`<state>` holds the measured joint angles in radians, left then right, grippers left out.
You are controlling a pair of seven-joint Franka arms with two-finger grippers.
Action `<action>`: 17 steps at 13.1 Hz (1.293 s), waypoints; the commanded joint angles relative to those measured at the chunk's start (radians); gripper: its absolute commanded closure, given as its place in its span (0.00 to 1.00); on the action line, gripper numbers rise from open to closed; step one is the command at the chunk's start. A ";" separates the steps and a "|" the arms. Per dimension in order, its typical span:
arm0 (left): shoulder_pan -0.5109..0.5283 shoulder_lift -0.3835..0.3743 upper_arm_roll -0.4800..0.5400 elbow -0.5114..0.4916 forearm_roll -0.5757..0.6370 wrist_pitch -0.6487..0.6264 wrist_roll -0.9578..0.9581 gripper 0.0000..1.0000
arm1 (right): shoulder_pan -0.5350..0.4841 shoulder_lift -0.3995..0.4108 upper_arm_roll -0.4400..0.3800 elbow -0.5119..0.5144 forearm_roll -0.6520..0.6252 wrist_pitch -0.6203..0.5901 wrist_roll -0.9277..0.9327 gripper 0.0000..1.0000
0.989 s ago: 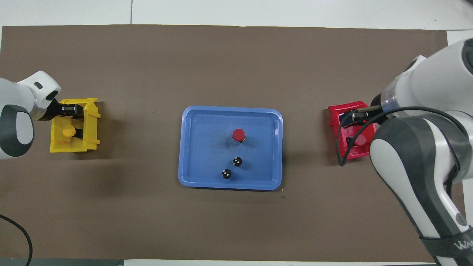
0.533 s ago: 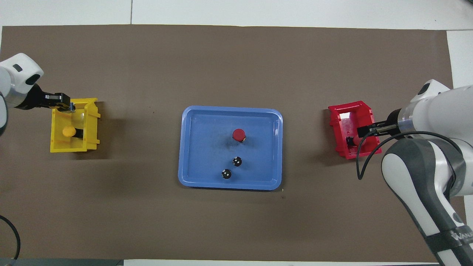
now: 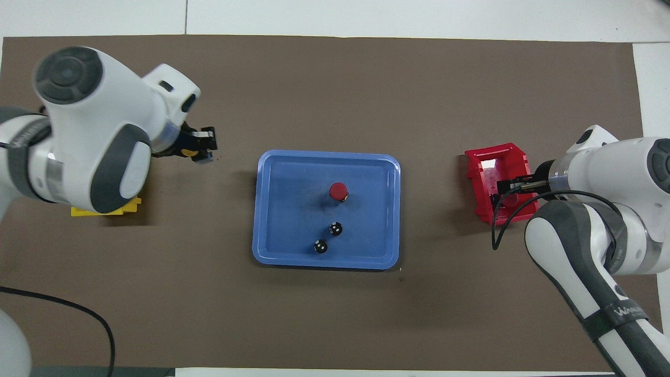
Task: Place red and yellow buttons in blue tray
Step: 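Place the yellow button in the blue tray with the left gripper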
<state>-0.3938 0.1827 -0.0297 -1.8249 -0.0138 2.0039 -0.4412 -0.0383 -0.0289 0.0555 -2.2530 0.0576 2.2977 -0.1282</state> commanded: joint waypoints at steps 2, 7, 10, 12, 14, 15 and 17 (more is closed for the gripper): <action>-0.146 -0.046 0.019 -0.117 -0.046 0.108 -0.117 0.99 | -0.014 0.001 0.012 -0.049 0.028 0.067 -0.036 0.28; -0.260 0.070 0.020 -0.103 -0.084 0.269 -0.206 0.99 | -0.014 0.000 0.012 -0.091 0.028 0.098 -0.041 0.29; -0.260 0.120 0.024 -0.094 -0.081 0.300 -0.211 0.93 | -0.014 -0.006 0.012 -0.102 0.028 0.097 -0.042 0.29; -0.258 0.121 0.025 -0.085 -0.080 0.305 -0.212 0.43 | -0.020 -0.009 0.012 -0.111 0.028 0.098 -0.053 0.32; -0.258 0.121 0.027 -0.059 -0.078 0.279 -0.214 0.08 | -0.022 -0.011 0.012 -0.115 0.028 0.097 -0.062 0.35; -0.257 0.113 0.027 -0.050 -0.078 0.248 -0.212 0.04 | -0.020 -0.012 0.012 -0.120 0.028 0.097 -0.062 0.38; -0.244 0.074 0.028 -0.016 -0.078 0.149 -0.206 0.01 | -0.020 -0.014 0.012 -0.125 0.028 0.095 -0.062 0.48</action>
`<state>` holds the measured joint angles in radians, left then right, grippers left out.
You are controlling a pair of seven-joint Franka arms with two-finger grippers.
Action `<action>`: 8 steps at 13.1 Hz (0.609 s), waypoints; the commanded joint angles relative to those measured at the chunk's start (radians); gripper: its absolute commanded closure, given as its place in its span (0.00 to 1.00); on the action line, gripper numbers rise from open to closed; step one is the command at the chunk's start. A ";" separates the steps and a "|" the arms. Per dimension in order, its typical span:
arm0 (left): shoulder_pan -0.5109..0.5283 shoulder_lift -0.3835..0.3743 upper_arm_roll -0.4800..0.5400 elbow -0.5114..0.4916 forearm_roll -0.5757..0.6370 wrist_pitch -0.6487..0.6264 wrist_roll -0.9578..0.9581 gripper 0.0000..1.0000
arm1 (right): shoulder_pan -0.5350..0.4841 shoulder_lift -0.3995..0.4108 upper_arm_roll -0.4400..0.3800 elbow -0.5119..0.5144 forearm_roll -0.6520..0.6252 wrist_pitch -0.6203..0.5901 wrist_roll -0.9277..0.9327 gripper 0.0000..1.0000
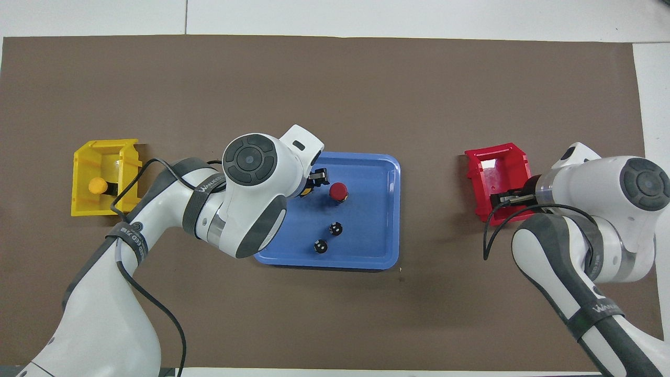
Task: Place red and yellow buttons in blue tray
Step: 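Place the yellow button in the blue tray with the left gripper, then grasp another red button with the right gripper while the left returns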
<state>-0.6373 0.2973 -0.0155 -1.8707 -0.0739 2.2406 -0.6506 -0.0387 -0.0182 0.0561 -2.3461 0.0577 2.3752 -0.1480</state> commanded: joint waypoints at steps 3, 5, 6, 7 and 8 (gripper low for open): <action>0.105 -0.078 0.029 0.085 0.052 -0.235 0.084 0.01 | -0.024 -0.020 0.011 0.003 0.028 -0.022 -0.051 0.59; 0.239 -0.116 0.035 0.088 0.080 -0.309 0.263 0.01 | -0.026 0.006 0.010 0.121 0.027 -0.164 -0.053 0.59; 0.313 -0.130 0.035 0.088 0.083 -0.340 0.363 0.01 | -0.021 0.020 0.010 0.193 0.027 -0.242 -0.051 0.59; 0.370 -0.139 0.037 0.082 0.091 -0.376 0.447 0.01 | -0.011 0.033 0.011 0.265 0.025 -0.316 -0.042 0.59; 0.422 -0.142 0.042 0.076 0.100 -0.400 0.530 0.01 | -0.003 0.052 0.020 0.356 0.025 -0.396 -0.024 0.59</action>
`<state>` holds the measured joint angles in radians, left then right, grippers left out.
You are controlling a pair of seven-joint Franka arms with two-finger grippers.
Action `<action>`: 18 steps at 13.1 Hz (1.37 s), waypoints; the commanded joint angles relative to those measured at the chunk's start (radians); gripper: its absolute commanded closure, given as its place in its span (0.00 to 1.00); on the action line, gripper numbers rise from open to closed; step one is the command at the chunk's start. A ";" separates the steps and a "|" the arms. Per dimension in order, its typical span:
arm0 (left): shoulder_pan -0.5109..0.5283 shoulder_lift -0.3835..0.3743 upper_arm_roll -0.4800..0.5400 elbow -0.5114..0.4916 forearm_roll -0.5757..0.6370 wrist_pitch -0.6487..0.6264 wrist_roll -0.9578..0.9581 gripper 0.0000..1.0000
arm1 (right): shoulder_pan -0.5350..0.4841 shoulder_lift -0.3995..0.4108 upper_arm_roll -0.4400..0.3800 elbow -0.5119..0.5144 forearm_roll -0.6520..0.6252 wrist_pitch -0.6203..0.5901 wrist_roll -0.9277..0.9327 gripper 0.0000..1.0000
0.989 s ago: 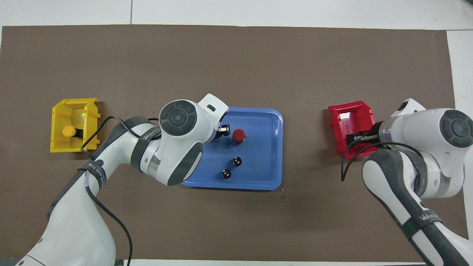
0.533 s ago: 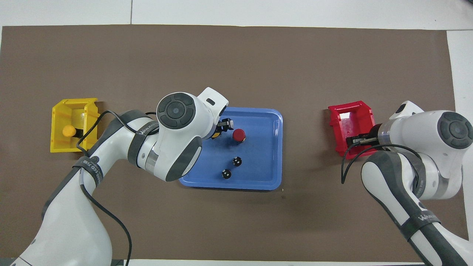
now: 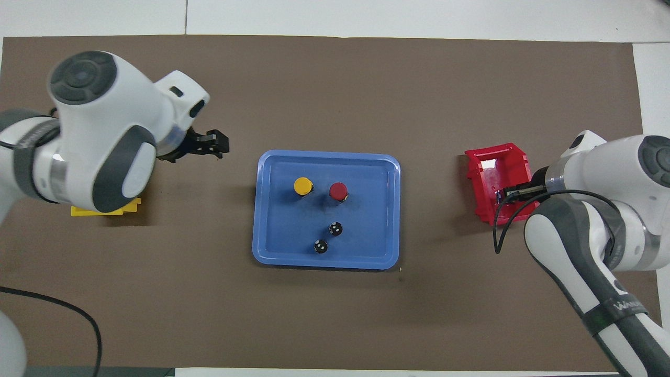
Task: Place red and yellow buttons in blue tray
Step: 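Grasp another red button with the right gripper while the left returns, then place the red button in the blue tray with the right gripper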
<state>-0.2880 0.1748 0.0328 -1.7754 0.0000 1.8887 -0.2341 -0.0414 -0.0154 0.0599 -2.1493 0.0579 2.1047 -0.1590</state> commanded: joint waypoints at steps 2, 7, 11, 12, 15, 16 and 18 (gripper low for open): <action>0.206 -0.029 -0.008 -0.045 0.026 -0.040 0.278 0.01 | 0.094 0.127 0.017 0.349 0.023 -0.236 0.149 0.59; 0.351 -0.107 -0.008 -0.244 0.029 0.116 0.456 0.26 | 0.388 0.205 0.017 0.335 0.008 0.001 0.647 0.59; 0.346 -0.136 -0.010 -0.328 0.029 0.213 0.452 0.36 | 0.446 0.207 0.017 0.209 -0.024 0.101 0.659 0.59; 0.345 -0.136 -0.010 -0.337 0.028 0.217 0.447 0.36 | 0.449 0.206 0.017 0.191 -0.024 0.109 0.661 0.59; 0.340 -0.140 -0.011 -0.378 0.028 0.302 0.432 0.36 | 0.451 0.199 0.018 0.149 -0.024 0.138 0.661 0.58; 0.340 -0.138 -0.011 -0.389 0.028 0.319 0.432 0.36 | 0.457 0.199 0.018 0.140 -0.024 0.155 0.661 0.58; 0.342 -0.135 -0.011 -0.403 0.028 0.352 0.434 0.36 | 0.471 0.210 0.017 0.120 -0.024 0.188 0.662 0.56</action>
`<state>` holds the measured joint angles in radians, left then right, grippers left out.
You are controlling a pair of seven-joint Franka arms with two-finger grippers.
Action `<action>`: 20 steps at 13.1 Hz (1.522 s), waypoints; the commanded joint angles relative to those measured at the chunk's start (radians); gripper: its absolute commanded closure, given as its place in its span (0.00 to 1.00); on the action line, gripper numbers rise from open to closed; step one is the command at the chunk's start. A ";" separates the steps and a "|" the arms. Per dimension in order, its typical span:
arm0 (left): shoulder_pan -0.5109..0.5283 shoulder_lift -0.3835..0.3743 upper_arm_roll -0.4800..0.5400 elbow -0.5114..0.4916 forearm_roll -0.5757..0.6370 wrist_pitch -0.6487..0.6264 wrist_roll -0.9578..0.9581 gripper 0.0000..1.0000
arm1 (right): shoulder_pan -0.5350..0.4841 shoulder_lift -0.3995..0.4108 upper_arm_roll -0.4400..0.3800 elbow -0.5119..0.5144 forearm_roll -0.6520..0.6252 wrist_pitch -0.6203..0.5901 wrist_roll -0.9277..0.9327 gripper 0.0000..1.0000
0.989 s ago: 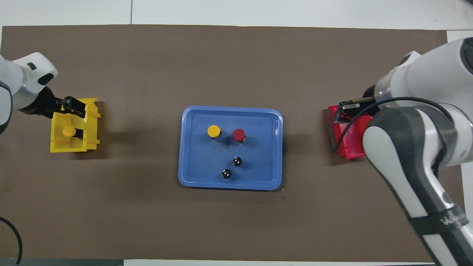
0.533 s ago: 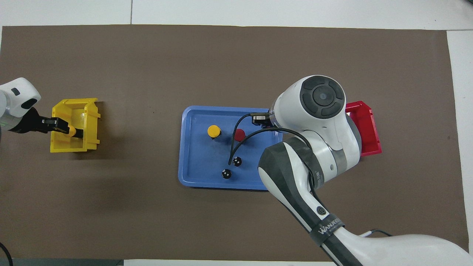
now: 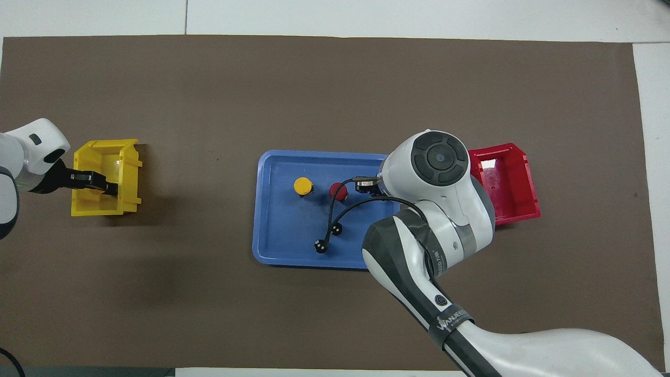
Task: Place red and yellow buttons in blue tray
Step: 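Place the red button in the blue tray with the right gripper, then place a yellow button in the tray with the left gripper while the right retracts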
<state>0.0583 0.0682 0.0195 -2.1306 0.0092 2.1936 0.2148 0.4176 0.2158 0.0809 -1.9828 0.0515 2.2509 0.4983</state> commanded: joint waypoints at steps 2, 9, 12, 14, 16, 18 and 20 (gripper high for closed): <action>-0.002 -0.024 0.002 -0.066 0.018 0.086 -0.020 0.46 | 0.012 -0.024 -0.003 -0.071 -0.019 0.073 0.005 0.56; -0.058 0.015 0.000 0.257 0.082 -0.283 -0.167 0.99 | -0.023 -0.032 -0.015 0.039 -0.041 -0.024 -0.006 0.00; -0.222 0.024 -0.001 0.386 0.115 -0.409 -0.393 0.99 | -0.161 -0.099 -0.012 0.221 -0.058 -0.336 -0.009 0.00; -0.357 0.032 -0.007 0.383 0.106 -0.364 -0.645 0.99 | -0.236 -0.195 -0.013 0.226 -0.056 -0.434 -0.032 0.00; -0.493 0.054 -0.006 0.374 0.072 -0.336 -0.733 0.99 | -0.324 -0.286 -0.015 0.237 -0.038 -0.542 -0.107 0.00; -0.573 0.102 -0.006 0.373 0.008 -0.283 -0.759 0.99 | -0.390 -0.300 -0.017 0.307 -0.033 -0.655 -0.203 0.00; -0.607 0.127 -0.007 0.347 -0.030 -0.207 -0.781 0.99 | -0.433 -0.280 -0.018 0.366 -0.033 -0.724 -0.314 0.00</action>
<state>-0.5253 0.1718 -0.0068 -1.7701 0.0187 1.9272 -0.5621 0.0253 -0.1031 0.0519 -1.6765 0.0077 1.5747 0.2661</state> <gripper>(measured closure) 0.595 0.000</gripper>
